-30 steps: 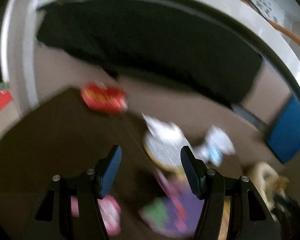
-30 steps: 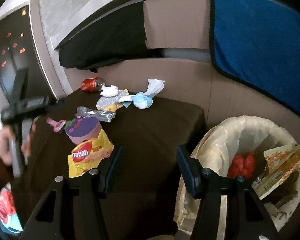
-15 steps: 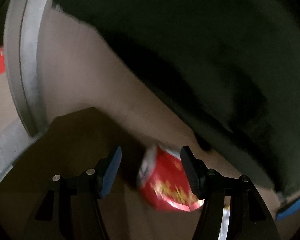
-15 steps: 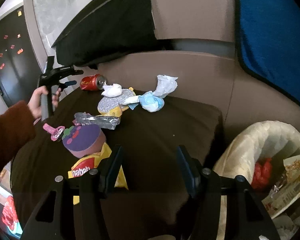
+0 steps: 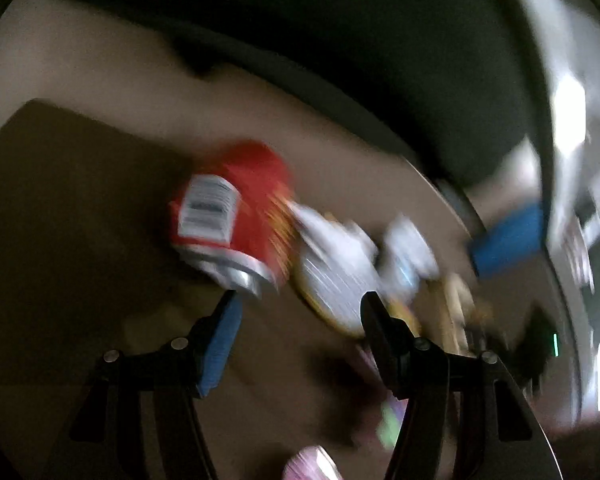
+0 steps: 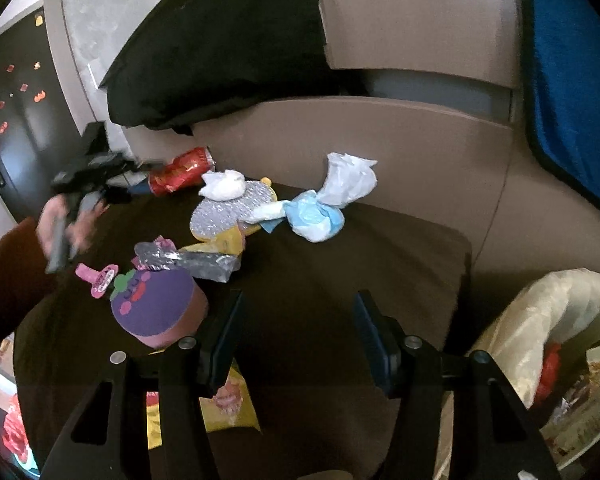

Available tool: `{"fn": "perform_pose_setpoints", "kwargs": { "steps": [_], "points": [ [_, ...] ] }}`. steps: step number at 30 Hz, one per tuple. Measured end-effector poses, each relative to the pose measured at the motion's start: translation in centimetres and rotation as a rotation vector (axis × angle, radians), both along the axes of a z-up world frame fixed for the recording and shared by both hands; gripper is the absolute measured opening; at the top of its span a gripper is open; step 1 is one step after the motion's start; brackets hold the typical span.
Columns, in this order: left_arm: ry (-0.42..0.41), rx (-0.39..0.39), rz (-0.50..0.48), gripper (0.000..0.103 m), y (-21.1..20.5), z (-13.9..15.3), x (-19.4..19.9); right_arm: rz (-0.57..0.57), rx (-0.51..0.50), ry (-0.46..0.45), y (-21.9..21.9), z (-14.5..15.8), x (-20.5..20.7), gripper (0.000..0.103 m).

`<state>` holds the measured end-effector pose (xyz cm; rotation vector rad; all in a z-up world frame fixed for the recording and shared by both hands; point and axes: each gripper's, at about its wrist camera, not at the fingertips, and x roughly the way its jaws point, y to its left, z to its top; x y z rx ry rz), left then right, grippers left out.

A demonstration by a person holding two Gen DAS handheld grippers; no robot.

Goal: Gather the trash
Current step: 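Move the left gripper to the red drink can and grasp it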

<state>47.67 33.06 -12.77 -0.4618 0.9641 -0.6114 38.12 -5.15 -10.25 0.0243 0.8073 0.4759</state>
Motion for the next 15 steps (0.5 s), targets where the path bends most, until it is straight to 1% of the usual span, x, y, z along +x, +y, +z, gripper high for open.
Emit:
{"fn": "perform_pose_setpoints", "kwargs": {
  "steps": [1,2,3,5,6,7,8,10,11,13,15],
  "points": [
    [-0.049,0.039,-0.001,0.061,-0.7,1.0,-1.4,0.004,0.008,-0.001,0.0,0.0,0.0,0.053],
    [-0.076,0.062,0.013,0.061,-1.0,1.8,-2.3,0.007,0.011,-0.004,0.0,-0.1,-0.1,0.053],
    [-0.119,0.102,0.052,0.061,-1.2,2.6,-2.9,0.008,0.011,-0.007,0.0,-0.1,-0.2,0.053],
    [-0.177,0.165,0.127,0.061,-0.9,3.7,-2.6,0.005,0.015,-0.006,-0.1,-0.3,-0.2,0.053],
    [-0.182,0.204,0.189,0.061,-0.7,4.0,-1.5,0.002,0.026,0.002,-0.3,-0.5,-0.2,0.053],
    [-0.172,0.210,0.224,0.061,0.0,3.8,-0.5,-0.001,0.034,0.007,-0.4,-0.6,-0.2,0.053],
    [-0.149,0.198,0.271,0.061,0.8,3.4,0.8,-0.005,0.049,0.016,-0.6,-0.7,-0.2,0.053],
    [-0.079,0.166,0.341,0.061,1.5,2.3,2.6,-0.013,0.066,0.020,-0.9,-0.8,-0.4,0.053],
    [-0.028,0.152,0.367,0.061,2.1,1.3,3.9,-0.016,0.069,0.017,-1.0,-0.7,-0.6,0.053],
    [0.040,0.167,0.396,0.061,1.9,-0.2,5.1,-0.018,0.071,0.009,-1.4,-0.5,-1.1,0.053],
    [0.063,0.167,0.417,0.062,2.2,-1.0,5.6,-0.014,0.065,0.006,-1.7,-0.4,-1.5,0.053]
  ]
}}
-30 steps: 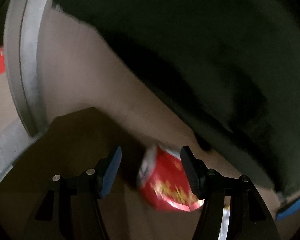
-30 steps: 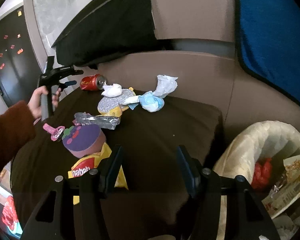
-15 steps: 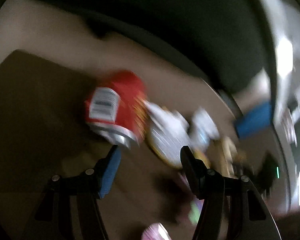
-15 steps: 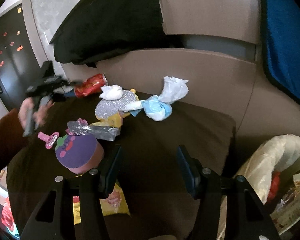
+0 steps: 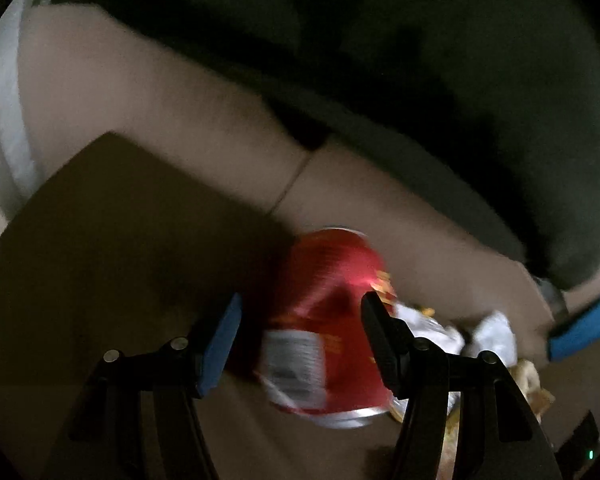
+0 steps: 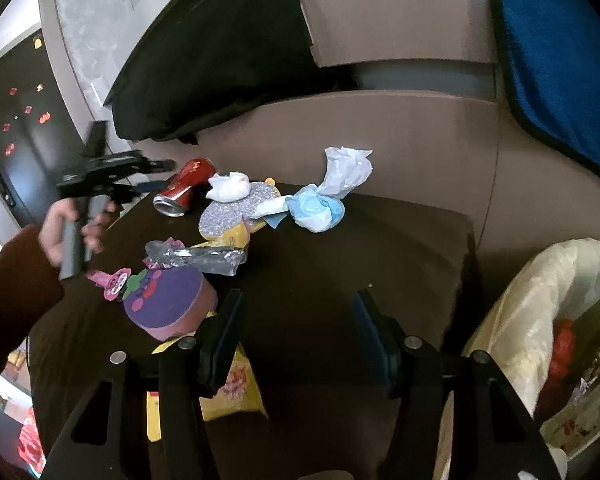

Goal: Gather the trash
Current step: 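Grasp the white plastic bag with blue mask with the right gripper while the left gripper lifts the can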

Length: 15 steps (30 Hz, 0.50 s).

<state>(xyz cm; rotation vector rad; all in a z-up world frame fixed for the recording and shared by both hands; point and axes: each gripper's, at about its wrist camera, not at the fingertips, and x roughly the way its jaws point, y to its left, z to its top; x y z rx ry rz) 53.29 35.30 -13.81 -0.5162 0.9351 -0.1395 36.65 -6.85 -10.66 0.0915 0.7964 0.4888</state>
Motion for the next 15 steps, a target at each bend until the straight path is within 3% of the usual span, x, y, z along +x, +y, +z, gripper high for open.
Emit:
{"fn": "perform_pose_setpoints", "kwargs": {
  "steps": [3,7,11,15],
  "points": [
    [0.029,-0.061,-0.010,0.062,-0.5,-0.6,0.5,-0.002,-0.008,-0.009,-0.6,0.1,-0.3,0.054],
    [0.083,-0.066,-0.015,0.061,-2.1,-1.5,1.2,0.002,0.006,-0.003,-1.0,-0.2,-0.3,0.054],
    [0.099,-0.084,0.033,0.030,-3.0,-0.8,0.8,0.010,0.019,0.004,-0.9,-0.2,-0.8,0.054],
    [0.031,-0.015,0.042,0.027,-4.1,1.7,-2.4,0.035,0.008,0.000,-0.6,0.2,-1.8,0.054]
  ]
}}
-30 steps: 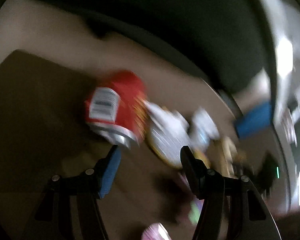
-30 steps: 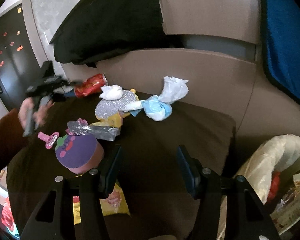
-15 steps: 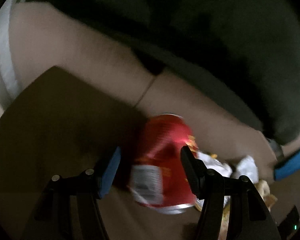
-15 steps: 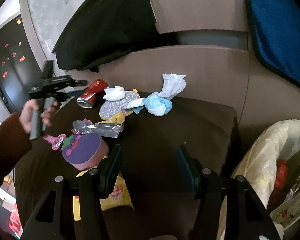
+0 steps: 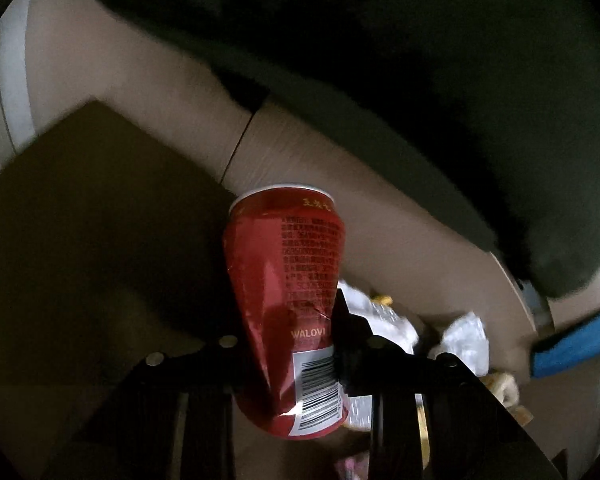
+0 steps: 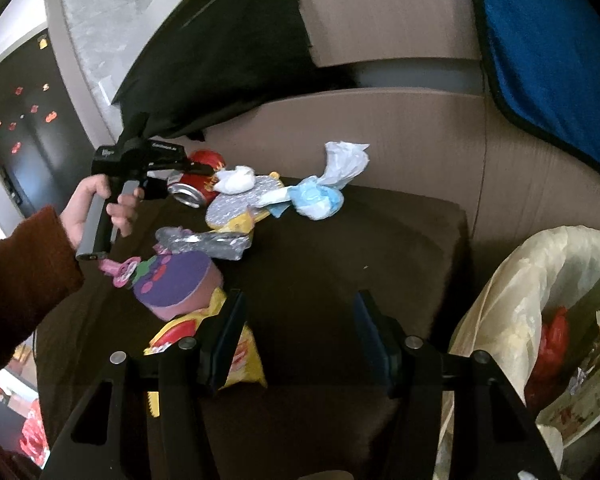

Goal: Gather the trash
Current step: 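Grasp the white plastic bag with blue mask with the right gripper while the left gripper lifts the can, then carry the red can and the white plastic bag over the bin with both grippers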

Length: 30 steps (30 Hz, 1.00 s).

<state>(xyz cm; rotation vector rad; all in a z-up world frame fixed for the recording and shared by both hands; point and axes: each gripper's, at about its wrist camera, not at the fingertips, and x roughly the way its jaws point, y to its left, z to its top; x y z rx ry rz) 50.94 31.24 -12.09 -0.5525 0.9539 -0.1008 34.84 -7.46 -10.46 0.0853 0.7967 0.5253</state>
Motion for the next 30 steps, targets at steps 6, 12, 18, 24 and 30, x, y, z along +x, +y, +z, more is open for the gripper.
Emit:
{"fn": "perform_pose_setpoints", "kwargs": {
  "steps": [6,12,18,24,30],
  "points": [
    [-0.107,0.111,0.017,0.027,-2.3,4.6,-7.6,0.003,-0.029,-0.044,1.1,1.2,0.9,0.054],
    [-0.237,0.172,0.062,0.027,-3.1,6.8,-14.7,-0.049,-0.036,-0.003,2.7,0.8,7.6,0.054],
    [-0.284,0.175,0.050,0.027,-4.8,6.4,-17.3,-0.002,-0.166,0.028,6.0,-1.6,13.7,0.053],
    [-0.295,0.187,0.049,0.027,-4.6,6.3,-17.6,0.011,-0.216,0.083,7.7,-3.6,17.0,0.054],
    [-0.302,0.198,0.053,0.027,-5.5,6.1,-17.6,0.032,-0.192,0.005,7.9,-1.5,14.4,0.043]
  ]
}}
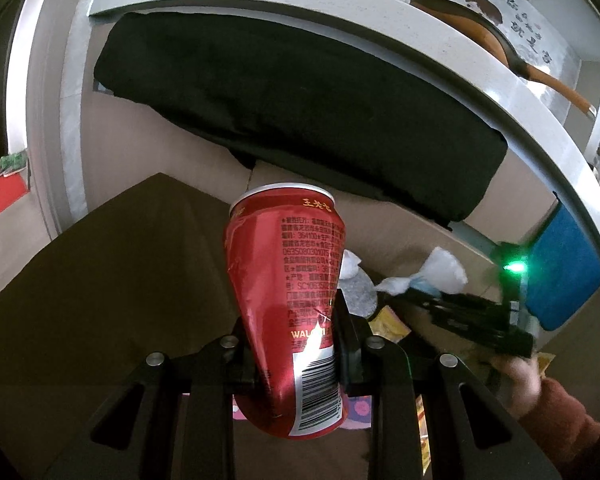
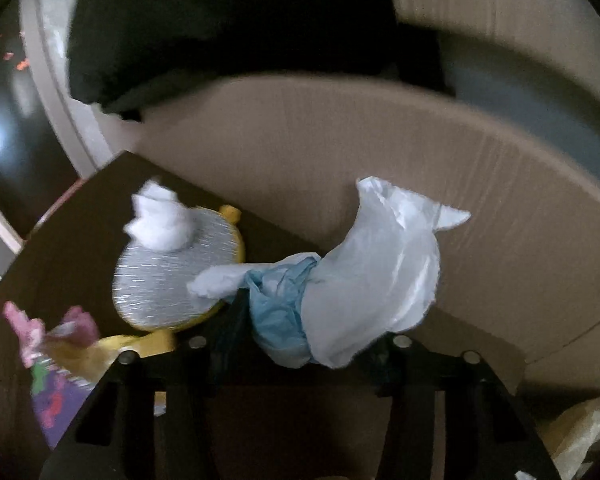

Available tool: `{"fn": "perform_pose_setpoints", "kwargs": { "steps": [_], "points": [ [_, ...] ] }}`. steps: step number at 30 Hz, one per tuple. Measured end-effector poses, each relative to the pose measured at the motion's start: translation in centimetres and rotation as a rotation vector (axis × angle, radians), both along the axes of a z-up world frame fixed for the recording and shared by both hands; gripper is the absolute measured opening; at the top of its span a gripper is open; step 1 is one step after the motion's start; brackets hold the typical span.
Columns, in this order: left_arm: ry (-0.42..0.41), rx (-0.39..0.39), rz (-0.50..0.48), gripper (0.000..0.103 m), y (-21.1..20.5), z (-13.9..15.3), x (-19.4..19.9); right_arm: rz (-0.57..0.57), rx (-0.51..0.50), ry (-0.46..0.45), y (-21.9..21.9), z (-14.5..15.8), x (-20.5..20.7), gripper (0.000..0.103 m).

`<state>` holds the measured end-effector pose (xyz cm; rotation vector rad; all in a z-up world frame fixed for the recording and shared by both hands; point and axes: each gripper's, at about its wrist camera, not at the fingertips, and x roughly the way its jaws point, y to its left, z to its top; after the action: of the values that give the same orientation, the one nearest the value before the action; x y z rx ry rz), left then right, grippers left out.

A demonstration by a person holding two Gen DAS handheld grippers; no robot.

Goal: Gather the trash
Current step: 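Carry the red can and the white plastic bag over the bin with both grippers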

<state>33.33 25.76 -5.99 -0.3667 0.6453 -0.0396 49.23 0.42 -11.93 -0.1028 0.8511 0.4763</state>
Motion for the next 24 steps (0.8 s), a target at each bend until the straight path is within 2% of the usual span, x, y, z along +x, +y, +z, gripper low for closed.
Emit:
{"fn": "perform_pose_setpoints", "kwargs": {
  "steps": [6,13,24],
  "points": [
    [-0.034,0.022,-0.007,0.027,-1.9,1.1,-0.9,0.025,0.051,-0.071,-1.3,4.4,-4.4,0.043],
    [-0.135,0.126,-0.007,0.027,-5.2,5.1,-2.9,0.021,0.074,-0.147,-3.6,8.7,-8.4,0.043],
    [-0.227,0.174,-0.032,0.027,-9.5,9.9,-5.5,0.003,0.095,-0.301,-7.1,15.1,-13.8,0.043]
  ]
}}
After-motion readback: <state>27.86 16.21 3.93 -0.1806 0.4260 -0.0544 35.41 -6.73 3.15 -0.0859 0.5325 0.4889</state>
